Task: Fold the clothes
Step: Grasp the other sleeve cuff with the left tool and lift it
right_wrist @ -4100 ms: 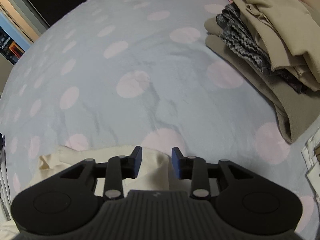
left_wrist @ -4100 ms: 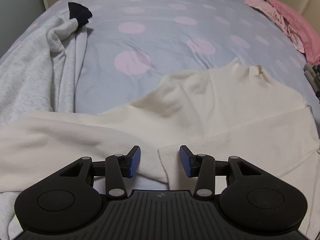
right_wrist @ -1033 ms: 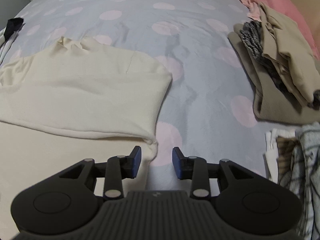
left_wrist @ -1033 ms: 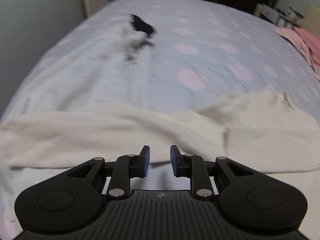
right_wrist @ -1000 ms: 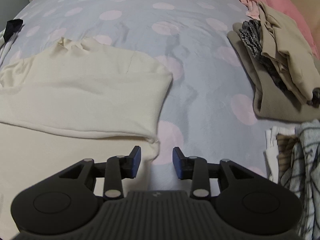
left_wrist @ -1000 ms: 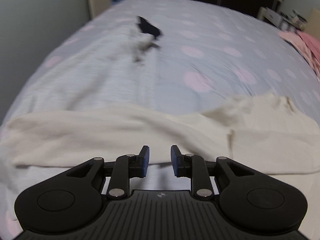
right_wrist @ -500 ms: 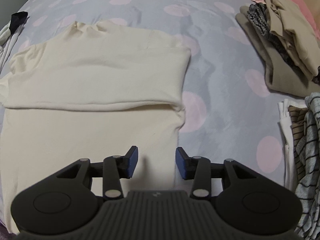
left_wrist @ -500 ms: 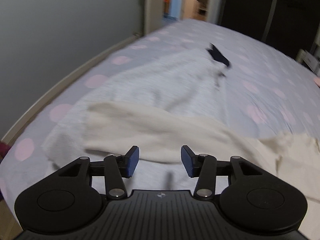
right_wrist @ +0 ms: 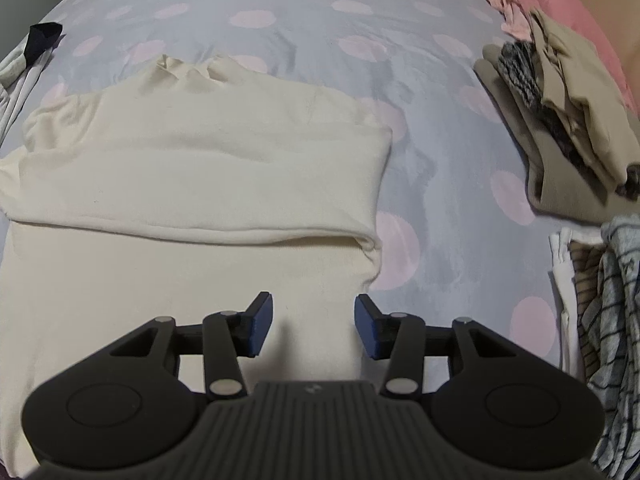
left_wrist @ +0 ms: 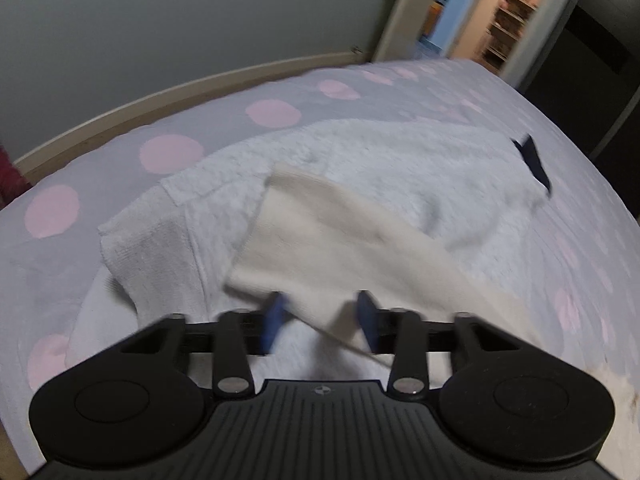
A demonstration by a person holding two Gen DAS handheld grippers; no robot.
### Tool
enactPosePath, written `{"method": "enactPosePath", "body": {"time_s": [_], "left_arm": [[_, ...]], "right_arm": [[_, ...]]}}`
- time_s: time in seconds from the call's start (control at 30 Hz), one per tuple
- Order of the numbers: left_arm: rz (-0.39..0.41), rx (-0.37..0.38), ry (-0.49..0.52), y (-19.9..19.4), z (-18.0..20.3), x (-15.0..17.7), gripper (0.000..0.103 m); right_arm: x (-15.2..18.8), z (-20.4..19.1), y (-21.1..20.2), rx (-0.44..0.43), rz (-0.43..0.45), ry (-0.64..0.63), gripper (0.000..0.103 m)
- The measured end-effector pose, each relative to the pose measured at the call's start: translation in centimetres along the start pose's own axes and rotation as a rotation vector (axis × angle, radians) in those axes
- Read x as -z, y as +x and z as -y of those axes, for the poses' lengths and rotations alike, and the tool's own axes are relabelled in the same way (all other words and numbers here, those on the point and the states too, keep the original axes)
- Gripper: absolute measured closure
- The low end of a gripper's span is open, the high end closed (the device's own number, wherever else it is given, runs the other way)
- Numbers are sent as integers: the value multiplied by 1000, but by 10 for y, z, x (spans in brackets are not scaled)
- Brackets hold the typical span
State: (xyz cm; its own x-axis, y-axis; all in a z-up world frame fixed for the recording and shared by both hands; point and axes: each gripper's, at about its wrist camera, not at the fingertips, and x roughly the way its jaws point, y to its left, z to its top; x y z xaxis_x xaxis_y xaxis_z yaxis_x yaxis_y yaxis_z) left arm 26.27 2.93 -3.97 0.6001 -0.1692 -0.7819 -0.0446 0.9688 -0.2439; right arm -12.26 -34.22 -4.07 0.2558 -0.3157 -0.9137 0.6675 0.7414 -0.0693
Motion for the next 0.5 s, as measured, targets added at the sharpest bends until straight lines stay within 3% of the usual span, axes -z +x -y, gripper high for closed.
{"method": "enactPosePath", "body": {"time_s": [0.07, 0.2, 0.37, 0.5], "left_arm": [[24, -7, -26, -1, -3, -1, 101], [160, 51, -20, -30, 12, -7, 102], [336, 205, 35, -96, 49, -6, 103], [430, 351, 118, -146, 85, -1, 103]], "right_arm": [[-2, -6, -3, 7, 20, -27, 54], [-4, -15, -6, 23, 48, -75, 54], [-7, -18, -2, 27, 41, -86, 55], [-9, -20, -6, 24, 44, -79, 55]]}}
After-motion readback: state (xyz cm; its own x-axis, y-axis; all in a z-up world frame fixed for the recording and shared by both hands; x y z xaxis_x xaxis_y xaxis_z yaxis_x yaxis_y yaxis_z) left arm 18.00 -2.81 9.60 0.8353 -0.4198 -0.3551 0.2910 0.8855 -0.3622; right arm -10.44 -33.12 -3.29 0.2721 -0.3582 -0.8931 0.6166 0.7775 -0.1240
